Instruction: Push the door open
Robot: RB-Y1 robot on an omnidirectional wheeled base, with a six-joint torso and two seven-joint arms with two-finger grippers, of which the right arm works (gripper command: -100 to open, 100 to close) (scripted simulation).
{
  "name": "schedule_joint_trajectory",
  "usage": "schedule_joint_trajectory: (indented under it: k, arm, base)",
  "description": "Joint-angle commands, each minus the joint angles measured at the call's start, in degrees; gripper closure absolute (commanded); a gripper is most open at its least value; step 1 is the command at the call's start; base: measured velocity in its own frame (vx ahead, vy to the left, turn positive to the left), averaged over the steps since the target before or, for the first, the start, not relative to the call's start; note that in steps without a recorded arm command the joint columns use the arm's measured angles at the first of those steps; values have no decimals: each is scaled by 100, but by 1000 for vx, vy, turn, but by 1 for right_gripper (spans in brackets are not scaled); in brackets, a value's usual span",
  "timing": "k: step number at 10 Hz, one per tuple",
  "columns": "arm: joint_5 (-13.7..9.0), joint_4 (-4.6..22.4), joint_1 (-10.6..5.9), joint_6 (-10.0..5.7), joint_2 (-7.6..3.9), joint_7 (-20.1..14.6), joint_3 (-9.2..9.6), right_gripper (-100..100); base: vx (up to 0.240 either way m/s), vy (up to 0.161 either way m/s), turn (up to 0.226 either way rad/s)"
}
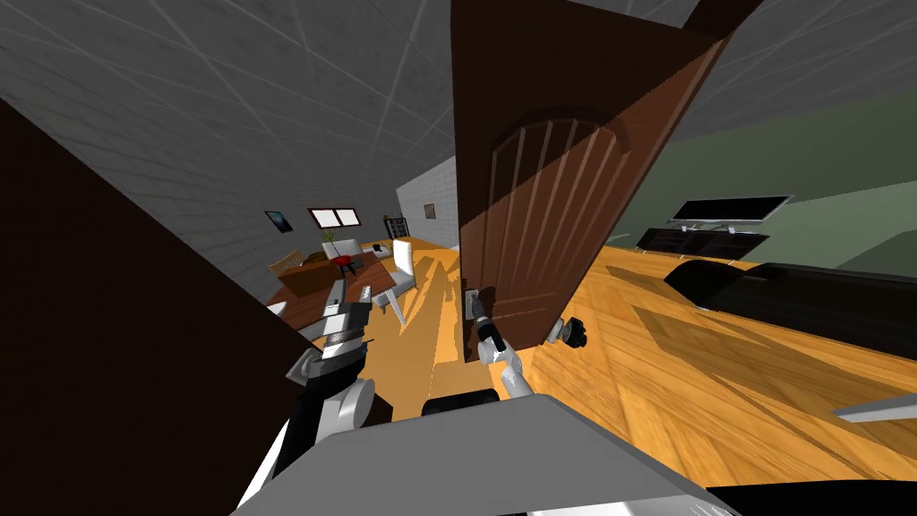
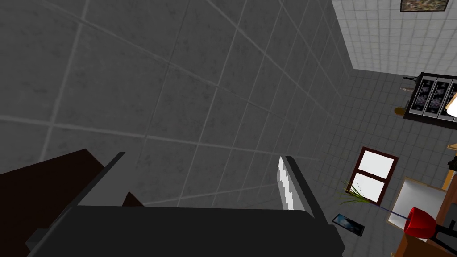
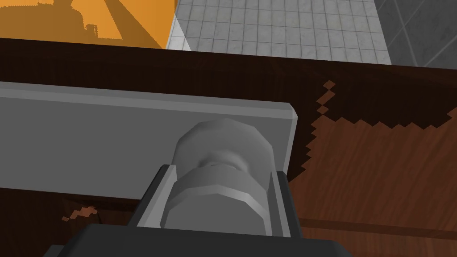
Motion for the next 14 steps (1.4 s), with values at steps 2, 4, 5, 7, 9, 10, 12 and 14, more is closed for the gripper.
schedule_joint_trajectory:
  k: [2, 4, 5, 7, 9, 10, 12, 14]
  arm:
    - [-210, 234, -203, -67, -157, 71, 149, 100]
    - [-384, 428, -372, -123, -244, 130, 272, 100]
    - [-462, 514, -447, -147, -275, 157, 327, 100]
    - [-677, 755, -656, -216, -333, 230, 480, 100]
    - [-745, 515, -445, -161, -383, 374, 756, -100]
    - [-792, 462, -399, -152, -400, 429, 860, -100]
    - [-901, 337, -291, -131, -428, 557, 1102, -100]
    - [-1023, 197, -169, -107, -440, 701, 1375, -100]
  base:
    - [76, -6, -219]
    - [111, -6, -174]
    - [129, -10, -232]
    - [137, -23, -307]
    - [6, -9, -240]
    - [-61, -1, -122]
    - [-50, 5, -167]
    - [-38, 3, -169]
